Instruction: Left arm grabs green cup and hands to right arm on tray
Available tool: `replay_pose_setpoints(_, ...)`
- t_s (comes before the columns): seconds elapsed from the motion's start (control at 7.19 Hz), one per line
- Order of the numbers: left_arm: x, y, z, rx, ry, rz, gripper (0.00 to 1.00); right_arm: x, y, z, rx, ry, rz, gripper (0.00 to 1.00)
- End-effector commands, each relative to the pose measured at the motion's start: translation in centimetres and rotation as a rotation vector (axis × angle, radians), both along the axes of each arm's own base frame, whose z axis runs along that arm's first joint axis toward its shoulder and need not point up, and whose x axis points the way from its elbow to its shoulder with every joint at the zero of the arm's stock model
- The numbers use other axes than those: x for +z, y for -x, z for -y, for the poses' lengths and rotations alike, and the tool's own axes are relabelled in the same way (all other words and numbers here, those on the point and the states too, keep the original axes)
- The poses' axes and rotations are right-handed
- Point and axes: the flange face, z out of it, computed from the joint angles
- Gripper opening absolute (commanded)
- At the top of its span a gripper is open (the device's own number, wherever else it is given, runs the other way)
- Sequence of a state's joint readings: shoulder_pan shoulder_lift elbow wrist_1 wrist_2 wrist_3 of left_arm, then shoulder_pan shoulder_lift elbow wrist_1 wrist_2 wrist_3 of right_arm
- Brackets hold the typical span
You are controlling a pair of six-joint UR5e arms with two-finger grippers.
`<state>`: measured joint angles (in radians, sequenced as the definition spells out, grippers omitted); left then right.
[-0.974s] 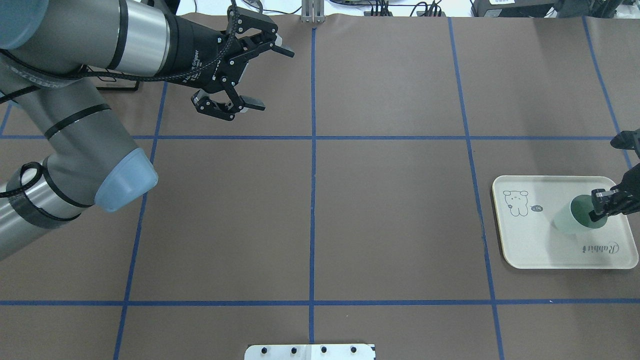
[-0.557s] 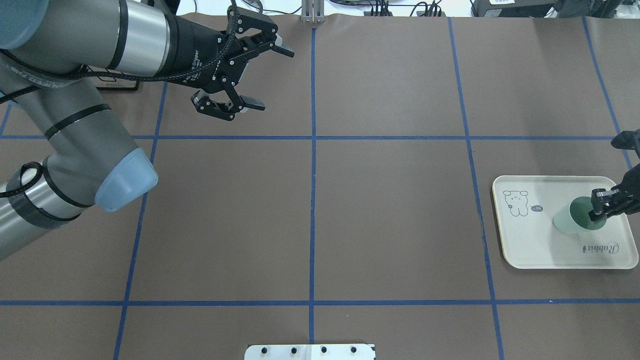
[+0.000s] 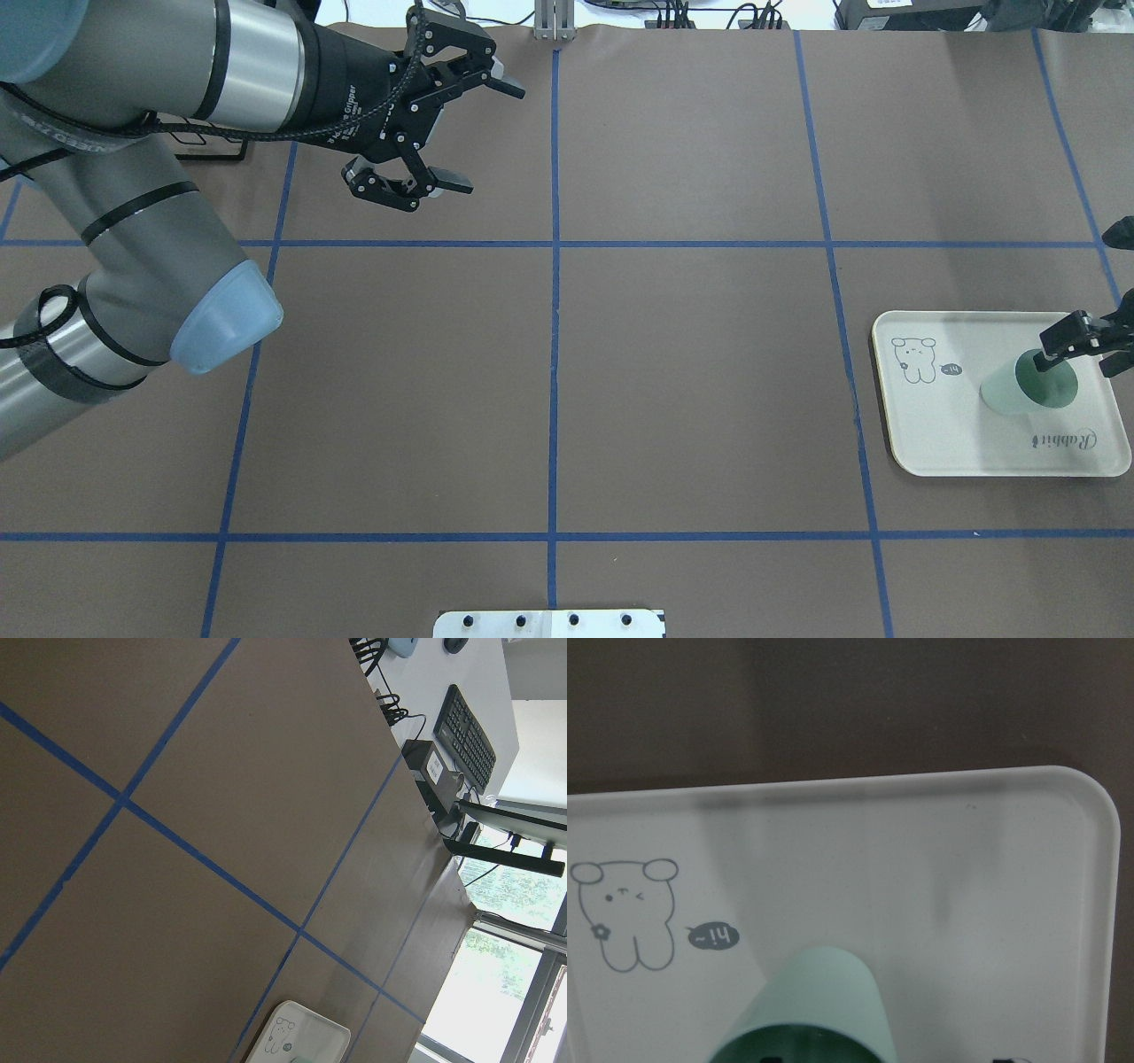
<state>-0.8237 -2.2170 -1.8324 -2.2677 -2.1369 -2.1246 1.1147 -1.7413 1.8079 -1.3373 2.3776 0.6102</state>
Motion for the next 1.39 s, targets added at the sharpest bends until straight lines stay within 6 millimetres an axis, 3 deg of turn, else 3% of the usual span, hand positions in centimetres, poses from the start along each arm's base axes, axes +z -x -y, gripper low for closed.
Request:
replay_pose_setpoints(0.0,0.0,-0.3,0.3,-0.002,0.012,0.013,1.0,-1.4,-4.6,1.1,0.055,-0.071,0.035,1.0)
replay_pose_setpoints(0.14,0.2,0.0,0.7,-0.009,0.015,0.017,1.0,-2.0,-6.8,1.4,0.087,-0.105,0.043,1.0)
replay_pose_setpoints(0.42,2.3,0.9,2.7,-0.024,-0.109,0.219,1.0,-4.9,-10.9,2.3,0.174,-0.178,0.054,1.0)
replay_pose_setpoints(0.56,4.8,1.5,3.5,-0.012,-0.141,0.324,1.0,-6.3,-13.2,2.9,0.223,-0.213,0.057,1.0)
replay_pose_setpoints(0.7,8.8,3.2,4.7,-0.01,-0.193,0.418,1.0,-6.9,-14.0,3.5,0.243,-0.224,0.056,1.0)
replay_pose_setpoints(0.83,15.3,4.9,5.2,0.028,-0.298,0.539,1.0,-6.6,-14.1,3.6,0.244,-0.217,0.052,1.0)
replay_pose_setpoints(0.97,21.3,7.8,5.6,0.069,-0.415,0.656,1.0,-6.6,-13.9,4.1,0.241,-0.218,0.053,1.0)
replay_pose_setpoints(1.25,30.0,15.1,6.1,0.123,-0.549,0.826,1.0,-6.7,-13.2,4.8,0.227,-0.198,0.048,1.0)
